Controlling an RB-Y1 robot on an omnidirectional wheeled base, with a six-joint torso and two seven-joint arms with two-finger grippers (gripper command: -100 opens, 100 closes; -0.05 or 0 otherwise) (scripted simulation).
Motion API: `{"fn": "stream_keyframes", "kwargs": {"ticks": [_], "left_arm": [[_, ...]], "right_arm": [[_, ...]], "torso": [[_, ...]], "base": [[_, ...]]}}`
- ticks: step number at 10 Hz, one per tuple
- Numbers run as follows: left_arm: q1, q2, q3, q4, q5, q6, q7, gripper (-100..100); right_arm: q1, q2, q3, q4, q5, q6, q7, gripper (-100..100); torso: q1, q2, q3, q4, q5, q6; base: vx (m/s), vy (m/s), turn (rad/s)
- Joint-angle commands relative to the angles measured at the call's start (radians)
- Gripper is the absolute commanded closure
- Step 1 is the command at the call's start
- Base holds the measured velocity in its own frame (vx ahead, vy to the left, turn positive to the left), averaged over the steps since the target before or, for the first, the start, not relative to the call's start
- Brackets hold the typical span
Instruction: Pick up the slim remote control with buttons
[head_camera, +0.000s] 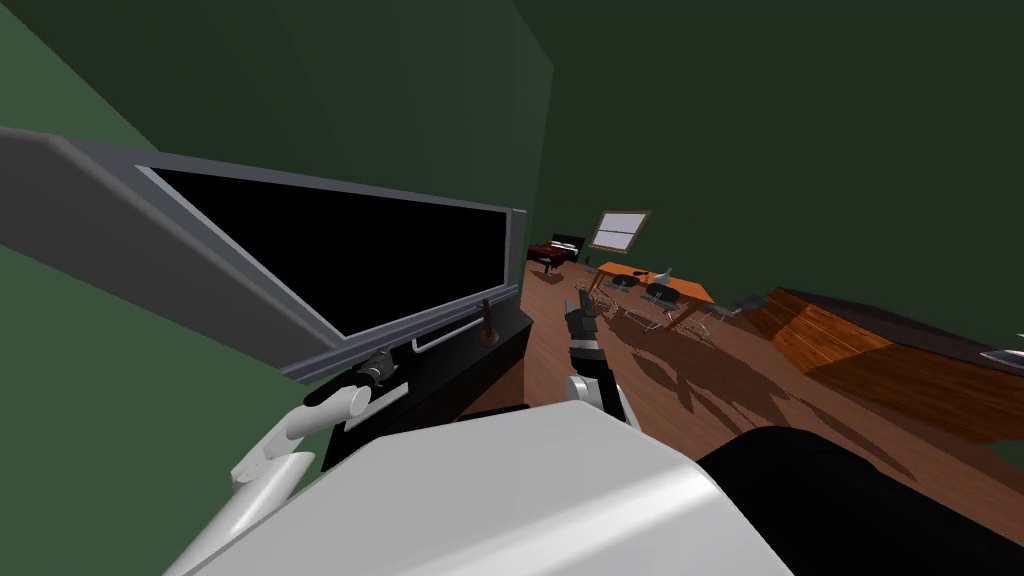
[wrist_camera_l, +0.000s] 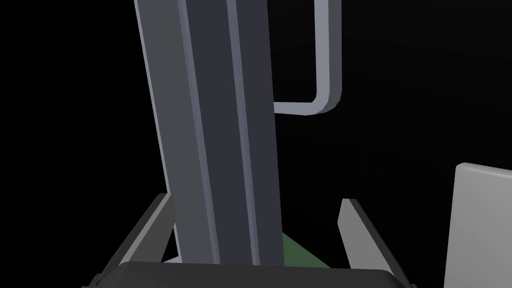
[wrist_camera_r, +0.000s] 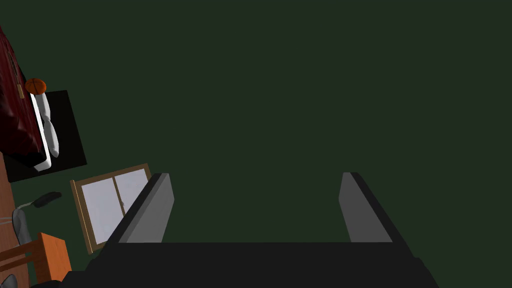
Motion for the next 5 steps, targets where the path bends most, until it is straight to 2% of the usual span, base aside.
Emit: {"fn": "stream_keyframes", "kwargs": {"ticks": [1,3,4,5], "left_arm": [[-0.021,0.017,0.001,0.050,0.034,0.050,-0.003,-100],[-0.021,0.017,0.001,0.081,0.034,0.050,-0.003,-100],[-0.039,0.033,0.001,0.126,0.065,0.089,-0.007,-100],[-0.039,0.033,0.001,0.144,0.065,0.089,-0.007,-100]], "right_arm": [[0.000,0.000,0.000,0.000,0.000,0.000,0.000,0],[0.000,0.000,0.000,0.000,0.000,0.000,0.000,0],[0.000,0.000,0.000,0.000,0.000,0.000,0.000,0],[0.000,0.000,0.000,0.000,0.000,0.000,0.000,0]], "torso": [[0.000,0.000,0.000,0.000,0.000,0.000],[0.001,0.000,0.000,0.000,0.000,0.000],[0.001,-0.001,0.000,0.000,0.000,0.000],[0.000,0.000,0.000,0.000,0.000,0.001]], "base": [[-0.020,-0.007,-0.223],[-0.010,0.001,-0.032],[-0.011,-0.002,-0.157],[-0.011,0.002,-0.145]]}}
